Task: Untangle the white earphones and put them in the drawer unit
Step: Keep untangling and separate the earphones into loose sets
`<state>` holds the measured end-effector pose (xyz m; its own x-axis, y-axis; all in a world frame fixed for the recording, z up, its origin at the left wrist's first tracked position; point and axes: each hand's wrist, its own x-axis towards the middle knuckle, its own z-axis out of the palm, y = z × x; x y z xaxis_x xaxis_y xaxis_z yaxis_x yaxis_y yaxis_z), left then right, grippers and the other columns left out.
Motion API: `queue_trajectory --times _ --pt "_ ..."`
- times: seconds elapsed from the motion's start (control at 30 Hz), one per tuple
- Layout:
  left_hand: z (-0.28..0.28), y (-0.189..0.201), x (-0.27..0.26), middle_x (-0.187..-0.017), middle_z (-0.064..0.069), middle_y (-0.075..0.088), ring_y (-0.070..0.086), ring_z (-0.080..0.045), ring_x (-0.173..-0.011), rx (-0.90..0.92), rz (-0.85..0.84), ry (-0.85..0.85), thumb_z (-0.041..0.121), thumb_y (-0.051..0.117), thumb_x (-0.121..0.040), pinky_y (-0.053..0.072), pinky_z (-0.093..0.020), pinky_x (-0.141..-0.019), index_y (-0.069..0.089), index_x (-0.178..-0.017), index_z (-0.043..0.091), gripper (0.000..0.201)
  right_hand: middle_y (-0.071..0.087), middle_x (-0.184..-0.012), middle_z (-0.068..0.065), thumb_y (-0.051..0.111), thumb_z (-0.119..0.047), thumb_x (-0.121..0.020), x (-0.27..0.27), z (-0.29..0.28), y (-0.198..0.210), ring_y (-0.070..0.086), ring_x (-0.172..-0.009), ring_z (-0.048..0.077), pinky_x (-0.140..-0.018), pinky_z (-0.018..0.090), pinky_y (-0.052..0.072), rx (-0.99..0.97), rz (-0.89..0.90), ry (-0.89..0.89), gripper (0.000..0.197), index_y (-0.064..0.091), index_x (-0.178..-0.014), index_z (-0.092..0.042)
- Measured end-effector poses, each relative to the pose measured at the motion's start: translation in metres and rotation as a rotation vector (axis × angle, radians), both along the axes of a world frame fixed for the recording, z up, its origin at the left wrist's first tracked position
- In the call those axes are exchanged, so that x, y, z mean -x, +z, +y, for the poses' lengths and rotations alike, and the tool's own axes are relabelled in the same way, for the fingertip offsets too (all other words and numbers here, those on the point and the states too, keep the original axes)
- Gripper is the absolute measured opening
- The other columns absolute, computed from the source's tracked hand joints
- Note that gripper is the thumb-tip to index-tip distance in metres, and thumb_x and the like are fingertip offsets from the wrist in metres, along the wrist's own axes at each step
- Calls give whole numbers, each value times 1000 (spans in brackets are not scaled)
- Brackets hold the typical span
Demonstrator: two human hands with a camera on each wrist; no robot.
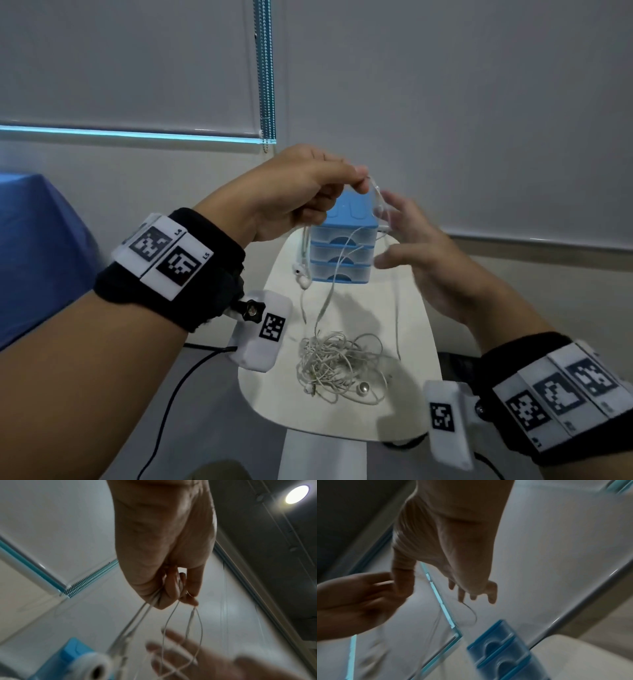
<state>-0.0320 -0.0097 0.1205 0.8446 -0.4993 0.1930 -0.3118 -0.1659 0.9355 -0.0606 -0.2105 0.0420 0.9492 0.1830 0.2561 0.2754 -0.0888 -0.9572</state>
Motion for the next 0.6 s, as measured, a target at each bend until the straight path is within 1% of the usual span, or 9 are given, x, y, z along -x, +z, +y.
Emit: queue_trajectory --times 0.07,0.1,0.17,0.23,0.3,0.37,0.43,0.5,0.6 --pt "-13 -5 2 -67 1 19 14 -14 -58 74 1 -27 22 51 -108 19 -22 -48 66 -89 8 28 58 -140 -4 86 -13 -62 -3 21 -6 57 -130 6 -105 32 52 -3 -30 136 104 37 -152 -31" --pt "-18 -7 2 -65 2 24 18 -13 -55 111 -2 -27 21 49 -109 24 -21 -47 64 -90 8 28 63 -134 1 88 -12 -68 -5 31 -10 59 -128 11 -106 38 53 14 -17 153 96 39 -149 -27" --pt "-23 -8 -1 -63 2 38 33 -12 -52 163 -32 7 19 50 -109 36 -21 -50 63 -90 9 25 73 -105 10 79 -8 -87 -10 43 -18 70 -112 19 -105 43 53 67 21 151 55 51 -134 -14" --pt "-15 -7 -8 -65 0 52 52 -14 -56 190 -82 75 18 51 -108 49 -24 -59 63 -90 10 23 69 -72 8 61 -5 -100 -17 38 -26 75 -85 24 -97 40 55 81 64 107 10 62 -111 -7" --pt "1 -12 -20 -71 -4 65 66 -18 -69 198 -83 169 16 54 -107 57 -28 -71 64 -91 10 20 56 -56 2 56 -7 -102 -25 20 -32 68 -62 22 -85 42 55 18 141 39 13 67 -97 -4" --pt "16 -28 -34 -78 -7 71 71 -18 -74 192 -15 270 14 56 -106 59 -26 -72 65 -91 8 18 43 -52 -1 57 -12 -102 -34 -1 -34 54 -53 18 -71 33 53 -3 190 -28 16 69 -95 -4" --pt "23 -52 -45 -75 -5 72 70 -17 -70 191 83 340 11 59 -104 61 -25 -69 65 -88 6 17 37 -55 -4 62 -15 -101 -44 -19 -36 42 -52 15 -62 27 45 5 209 -99 13 68 -95 -6" --pt "23 -73 -55 -73 -3 71 70 -15 -68 154 156 395 11 61 -103 61 -25 -66 66 -87 7 17 39 -60 -4 69 -14 -97 -57 -29 -38 37 -52 12 -56 25 41 23 199 -156 7 67 -92 -9" --pt "21 -98 -74 -84 -4 69 68 -16 -70 32 221 476 16 63 -99 52 -26 -61 66 -91 11 10 49 -68 0 75 -10 -92 -77 -33 -45 42 -56 13 -57 26 40 137 175 -215 9 66 -90 -11"
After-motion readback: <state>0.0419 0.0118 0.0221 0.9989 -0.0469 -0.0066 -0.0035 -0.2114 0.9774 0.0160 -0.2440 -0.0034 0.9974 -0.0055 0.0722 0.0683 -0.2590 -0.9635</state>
